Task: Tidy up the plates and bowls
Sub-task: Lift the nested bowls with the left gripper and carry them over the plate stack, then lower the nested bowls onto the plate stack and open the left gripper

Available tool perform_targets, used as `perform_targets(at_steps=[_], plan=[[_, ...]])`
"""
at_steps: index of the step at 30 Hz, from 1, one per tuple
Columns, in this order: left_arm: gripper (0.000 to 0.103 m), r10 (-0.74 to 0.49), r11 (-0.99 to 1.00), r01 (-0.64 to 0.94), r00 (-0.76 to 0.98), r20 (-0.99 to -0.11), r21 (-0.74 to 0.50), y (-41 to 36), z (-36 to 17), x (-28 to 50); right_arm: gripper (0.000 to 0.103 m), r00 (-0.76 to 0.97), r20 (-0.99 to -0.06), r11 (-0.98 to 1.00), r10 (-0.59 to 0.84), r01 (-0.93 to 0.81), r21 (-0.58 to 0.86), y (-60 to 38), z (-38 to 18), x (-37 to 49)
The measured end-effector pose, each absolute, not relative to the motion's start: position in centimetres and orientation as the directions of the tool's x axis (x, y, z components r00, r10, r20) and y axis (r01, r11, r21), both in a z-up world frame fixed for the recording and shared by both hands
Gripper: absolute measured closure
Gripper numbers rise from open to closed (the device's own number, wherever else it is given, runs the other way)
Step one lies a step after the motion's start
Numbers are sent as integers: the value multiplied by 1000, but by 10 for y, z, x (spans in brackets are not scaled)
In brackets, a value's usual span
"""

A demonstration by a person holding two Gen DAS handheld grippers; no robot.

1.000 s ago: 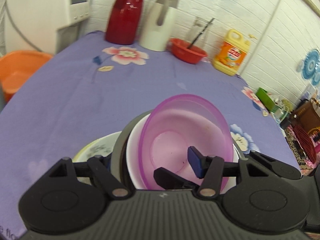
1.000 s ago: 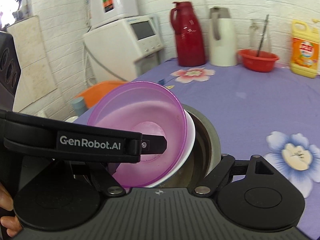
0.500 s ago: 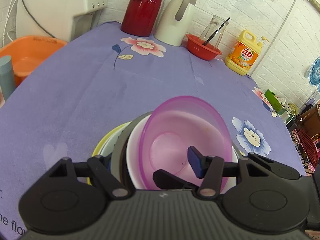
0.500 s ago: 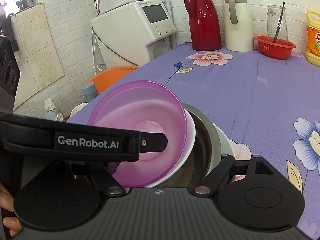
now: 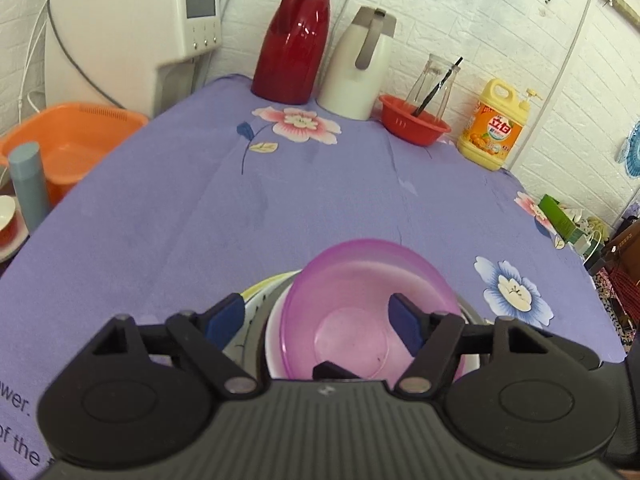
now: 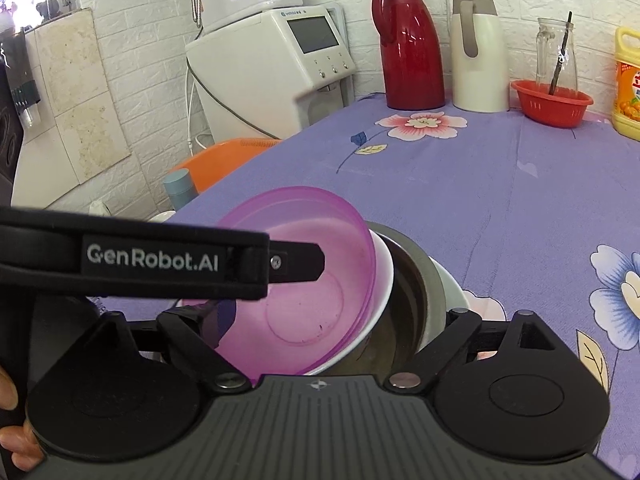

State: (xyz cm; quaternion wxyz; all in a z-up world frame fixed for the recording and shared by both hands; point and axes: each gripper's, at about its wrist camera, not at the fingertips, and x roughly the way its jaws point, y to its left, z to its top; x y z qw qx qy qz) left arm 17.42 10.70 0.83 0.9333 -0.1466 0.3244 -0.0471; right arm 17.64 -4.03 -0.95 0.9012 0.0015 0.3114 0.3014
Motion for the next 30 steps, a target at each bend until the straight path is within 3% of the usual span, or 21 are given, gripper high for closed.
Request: perform_targets(at_steps=[6,10,22,30], plan=[[31,-149,952,-46,793,-591,-302,113,11,166,0,648,-553,824,524,-550,136,-31,-6,171],[30,-142,948,-55,809,-570,-314,118,13,159,0,714,-475,849,515,-503,164,-47,0,167],[30,-158,945,-38,818,-553,-325,110,19,145,0,725,-471,864,502,-448,232,-76,0,156],[30,-181,951,16,837,-516,-308,82,21,96,0,754,-454,880,475,-391,270,-101,-6,112]])
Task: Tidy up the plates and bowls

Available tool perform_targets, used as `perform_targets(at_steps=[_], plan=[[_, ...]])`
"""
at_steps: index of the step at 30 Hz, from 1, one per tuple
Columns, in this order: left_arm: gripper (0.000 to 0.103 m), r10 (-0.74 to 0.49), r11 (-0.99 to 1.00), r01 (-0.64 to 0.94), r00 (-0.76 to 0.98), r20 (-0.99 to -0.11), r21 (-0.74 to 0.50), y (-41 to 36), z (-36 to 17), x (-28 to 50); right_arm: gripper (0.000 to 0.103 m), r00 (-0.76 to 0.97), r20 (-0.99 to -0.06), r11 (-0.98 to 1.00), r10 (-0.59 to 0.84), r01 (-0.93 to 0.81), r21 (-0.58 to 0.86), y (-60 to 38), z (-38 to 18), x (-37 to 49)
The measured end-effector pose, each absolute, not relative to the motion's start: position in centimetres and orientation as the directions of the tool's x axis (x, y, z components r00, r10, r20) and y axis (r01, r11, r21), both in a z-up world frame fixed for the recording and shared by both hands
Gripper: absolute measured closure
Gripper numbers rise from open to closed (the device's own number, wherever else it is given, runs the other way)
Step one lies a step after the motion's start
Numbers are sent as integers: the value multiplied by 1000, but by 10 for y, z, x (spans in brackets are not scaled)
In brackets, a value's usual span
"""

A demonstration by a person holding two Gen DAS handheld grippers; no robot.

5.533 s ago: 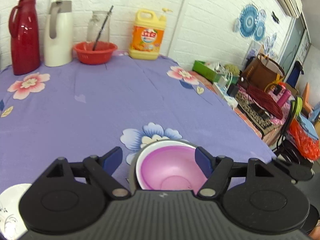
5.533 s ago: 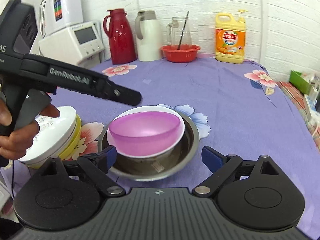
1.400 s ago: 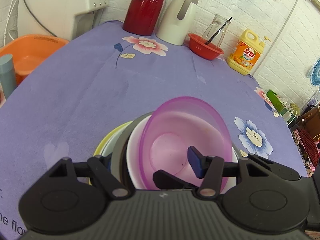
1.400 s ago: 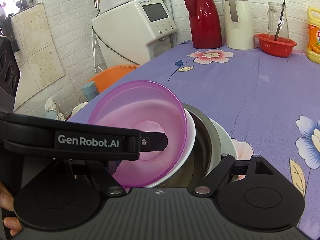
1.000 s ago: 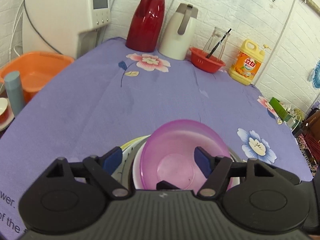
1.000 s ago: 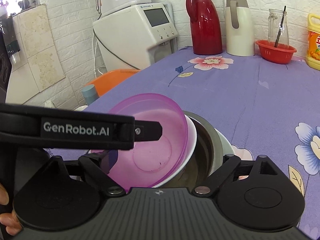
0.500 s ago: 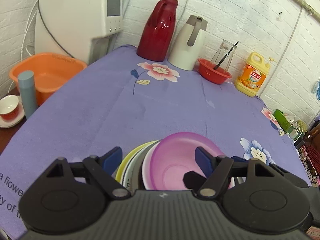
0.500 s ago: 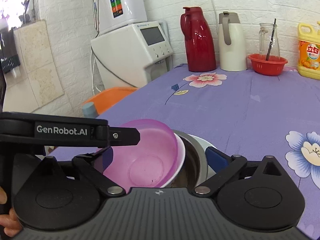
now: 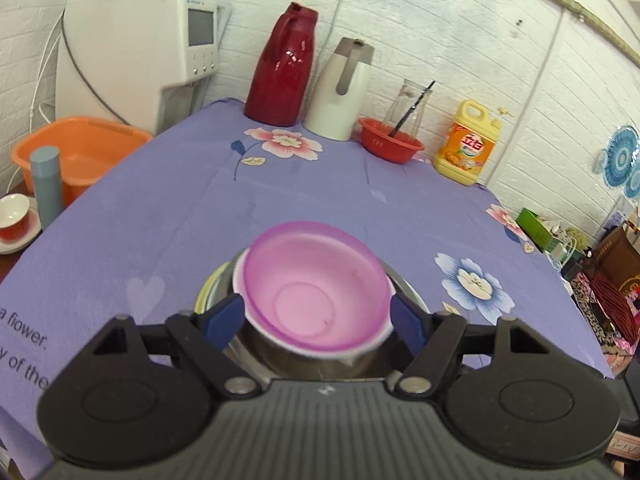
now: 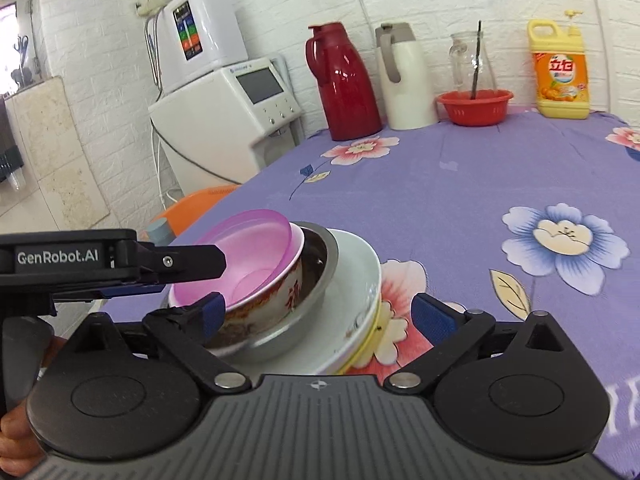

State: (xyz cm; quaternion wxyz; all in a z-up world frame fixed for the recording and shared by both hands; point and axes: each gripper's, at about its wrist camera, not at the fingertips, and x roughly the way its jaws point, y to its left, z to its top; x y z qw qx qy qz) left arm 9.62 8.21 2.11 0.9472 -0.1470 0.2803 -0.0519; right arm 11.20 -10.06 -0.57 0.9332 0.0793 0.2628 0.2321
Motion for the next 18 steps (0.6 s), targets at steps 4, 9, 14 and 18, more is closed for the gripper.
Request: perform_targets(at_steps=[4,9,14,18], plan=[[30,-186,956,38,845,-501,-292,67,19,68,0,787,-412,887,460,-389,247,-109,-1,78],[29,-199,956,65,861,-469,-287,57,19,38,0,830,-361,905,424,-372,209,-119,4,45],[29,-156,971,60,892,-425,-232,51,22,7,0,862,-320,917,395,-349,191,-127,5,22],[29,-173,970,85,901,-398,-230,50,21,-17,0,880,-285,924,379,-342,174,-129,3,-2]])
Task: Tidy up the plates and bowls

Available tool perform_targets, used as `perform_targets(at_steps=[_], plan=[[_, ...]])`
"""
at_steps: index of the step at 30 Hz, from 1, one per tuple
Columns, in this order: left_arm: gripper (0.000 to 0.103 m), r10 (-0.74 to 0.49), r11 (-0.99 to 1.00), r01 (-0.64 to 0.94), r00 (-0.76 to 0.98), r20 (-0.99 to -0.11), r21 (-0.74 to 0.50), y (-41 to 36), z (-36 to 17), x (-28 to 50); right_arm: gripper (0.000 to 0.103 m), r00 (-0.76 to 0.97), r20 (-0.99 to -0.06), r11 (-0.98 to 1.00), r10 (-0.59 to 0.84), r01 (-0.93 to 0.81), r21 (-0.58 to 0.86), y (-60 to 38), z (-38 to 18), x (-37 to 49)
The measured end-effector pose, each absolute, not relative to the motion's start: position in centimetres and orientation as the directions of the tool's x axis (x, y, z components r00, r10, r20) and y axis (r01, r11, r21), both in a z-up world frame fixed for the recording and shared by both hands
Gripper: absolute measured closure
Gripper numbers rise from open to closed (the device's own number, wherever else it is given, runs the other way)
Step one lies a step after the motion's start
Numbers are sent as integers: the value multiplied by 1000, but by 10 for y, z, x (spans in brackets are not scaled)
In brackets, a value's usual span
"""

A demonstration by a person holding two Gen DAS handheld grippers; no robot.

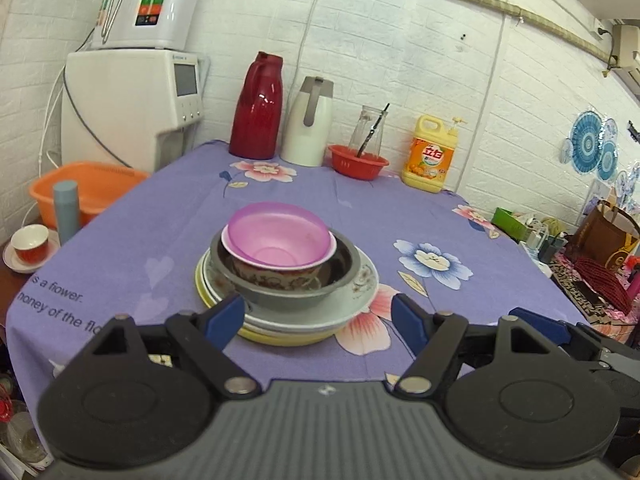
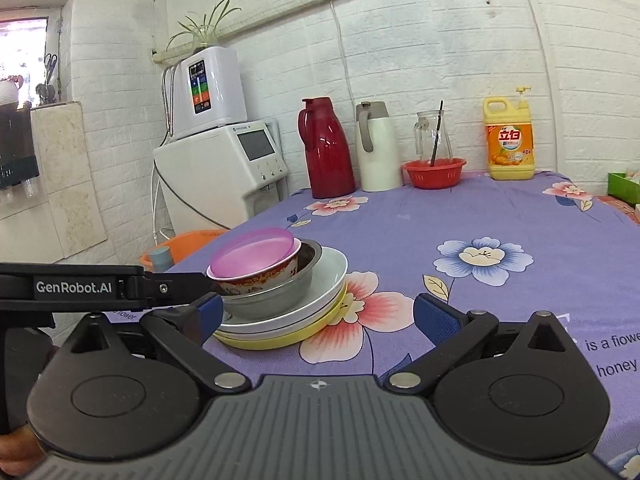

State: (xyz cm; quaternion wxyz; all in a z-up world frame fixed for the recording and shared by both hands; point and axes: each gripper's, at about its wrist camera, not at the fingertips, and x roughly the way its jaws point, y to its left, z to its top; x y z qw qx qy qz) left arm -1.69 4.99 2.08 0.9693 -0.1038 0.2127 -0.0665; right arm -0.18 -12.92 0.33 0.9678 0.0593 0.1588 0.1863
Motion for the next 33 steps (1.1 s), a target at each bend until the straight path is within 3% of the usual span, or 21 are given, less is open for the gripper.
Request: perform_targets(at_steps=[12,29,33], plan=[[29,-164,981,118,931,-327,-156,38,20,-58,0,947,-161,961,277,-278,16,-122,3,-45],[29,-100,993,72,938,-333,-96,33,11,-61,0,912,-256,946,320,-295,132,-128,-19,-42],[29,-147,985,108,932,-330,-136,37,10,-61,0,908,-264,944,324,-295,145,-128,-21,-41]])
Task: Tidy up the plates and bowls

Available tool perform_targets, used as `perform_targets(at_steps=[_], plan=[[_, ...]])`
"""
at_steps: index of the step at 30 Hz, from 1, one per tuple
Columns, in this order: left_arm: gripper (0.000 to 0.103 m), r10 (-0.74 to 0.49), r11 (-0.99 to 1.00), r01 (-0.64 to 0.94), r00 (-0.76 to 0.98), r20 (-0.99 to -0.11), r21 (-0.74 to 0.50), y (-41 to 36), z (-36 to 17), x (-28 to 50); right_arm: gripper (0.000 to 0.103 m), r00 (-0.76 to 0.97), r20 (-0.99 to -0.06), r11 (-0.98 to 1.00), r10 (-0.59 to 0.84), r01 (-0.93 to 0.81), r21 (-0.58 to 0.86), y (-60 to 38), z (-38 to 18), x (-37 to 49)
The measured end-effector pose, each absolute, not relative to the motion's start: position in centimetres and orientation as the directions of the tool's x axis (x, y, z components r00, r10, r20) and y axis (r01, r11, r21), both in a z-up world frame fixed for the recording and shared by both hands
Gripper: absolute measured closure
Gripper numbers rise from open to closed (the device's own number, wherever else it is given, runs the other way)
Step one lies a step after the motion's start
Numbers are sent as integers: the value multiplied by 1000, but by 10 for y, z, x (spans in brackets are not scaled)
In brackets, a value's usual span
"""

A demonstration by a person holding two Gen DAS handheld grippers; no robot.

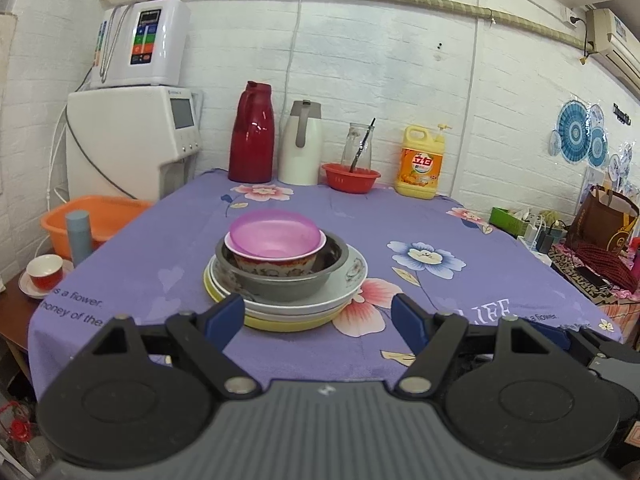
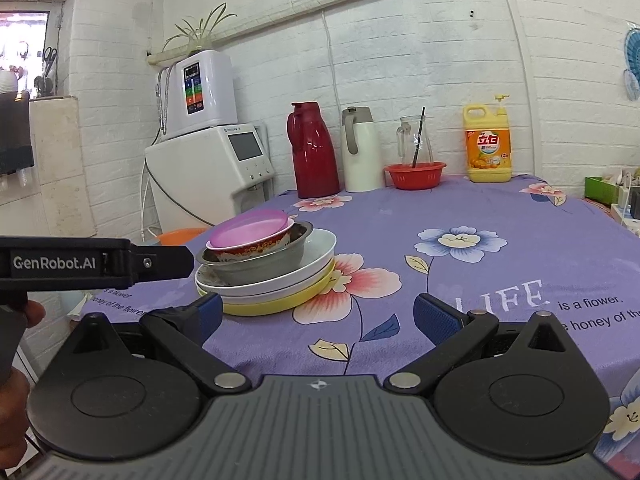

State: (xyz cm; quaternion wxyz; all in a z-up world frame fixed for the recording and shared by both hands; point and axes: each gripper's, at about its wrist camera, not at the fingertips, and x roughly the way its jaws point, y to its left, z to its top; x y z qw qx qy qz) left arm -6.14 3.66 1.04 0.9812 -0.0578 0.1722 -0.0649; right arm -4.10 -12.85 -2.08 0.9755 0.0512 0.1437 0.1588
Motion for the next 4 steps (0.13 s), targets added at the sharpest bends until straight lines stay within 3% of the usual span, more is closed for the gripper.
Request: perform_targets(at_steps=[4], plan=[[28,-172,981,131,928,-332,-141,33,10,-63,0,905,-269,942,329,-296,157,-128,-22,-41]])
